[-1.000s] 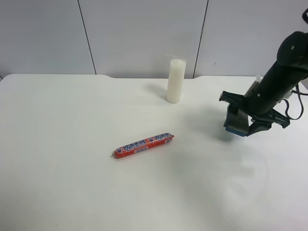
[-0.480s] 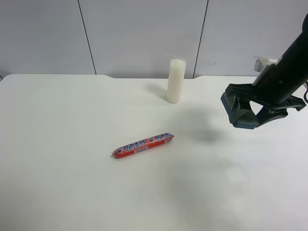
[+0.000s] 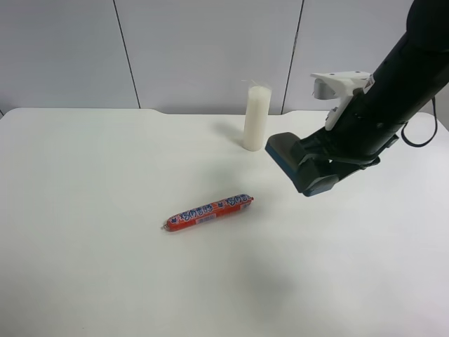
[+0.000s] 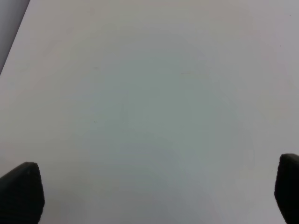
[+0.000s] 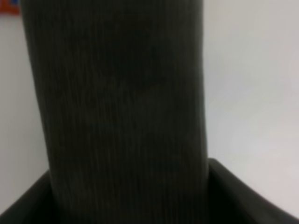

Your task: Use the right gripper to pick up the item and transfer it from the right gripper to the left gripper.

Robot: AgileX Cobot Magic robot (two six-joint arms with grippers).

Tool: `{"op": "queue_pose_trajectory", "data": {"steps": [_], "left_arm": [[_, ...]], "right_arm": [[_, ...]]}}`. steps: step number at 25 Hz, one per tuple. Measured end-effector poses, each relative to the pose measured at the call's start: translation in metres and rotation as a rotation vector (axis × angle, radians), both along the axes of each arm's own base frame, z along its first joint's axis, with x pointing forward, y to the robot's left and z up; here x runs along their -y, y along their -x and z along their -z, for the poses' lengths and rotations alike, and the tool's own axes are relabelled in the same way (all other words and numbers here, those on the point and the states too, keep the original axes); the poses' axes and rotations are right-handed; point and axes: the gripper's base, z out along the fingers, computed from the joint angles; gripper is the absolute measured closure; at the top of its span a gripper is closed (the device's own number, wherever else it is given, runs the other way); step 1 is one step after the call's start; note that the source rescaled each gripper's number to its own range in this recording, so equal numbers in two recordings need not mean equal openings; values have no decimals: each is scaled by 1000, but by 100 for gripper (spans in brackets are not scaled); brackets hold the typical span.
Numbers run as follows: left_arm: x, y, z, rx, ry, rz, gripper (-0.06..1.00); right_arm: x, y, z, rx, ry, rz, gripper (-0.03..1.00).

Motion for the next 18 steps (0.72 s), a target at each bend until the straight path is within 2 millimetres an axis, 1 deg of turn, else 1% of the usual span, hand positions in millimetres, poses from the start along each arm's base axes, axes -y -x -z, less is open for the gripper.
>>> {"op": "queue_pose_trajectory", "data": {"steps": [4,9,14,18], "left_arm": [[1,-2,0,-14,22,2,-6],[8,-17,0,-105,119,50,-6],[21,-41,-13,-223,299,127,-6],[31,-66,-23,-317,454,179,-6]], "right_arm": [[-25,11,0,32,-1,-142,97],[-54,26,-2,108,-14,-320,97],[-82,44,-3,190,-31,-512,97],[-95,53,-4,234,-42,-601,97]]}}
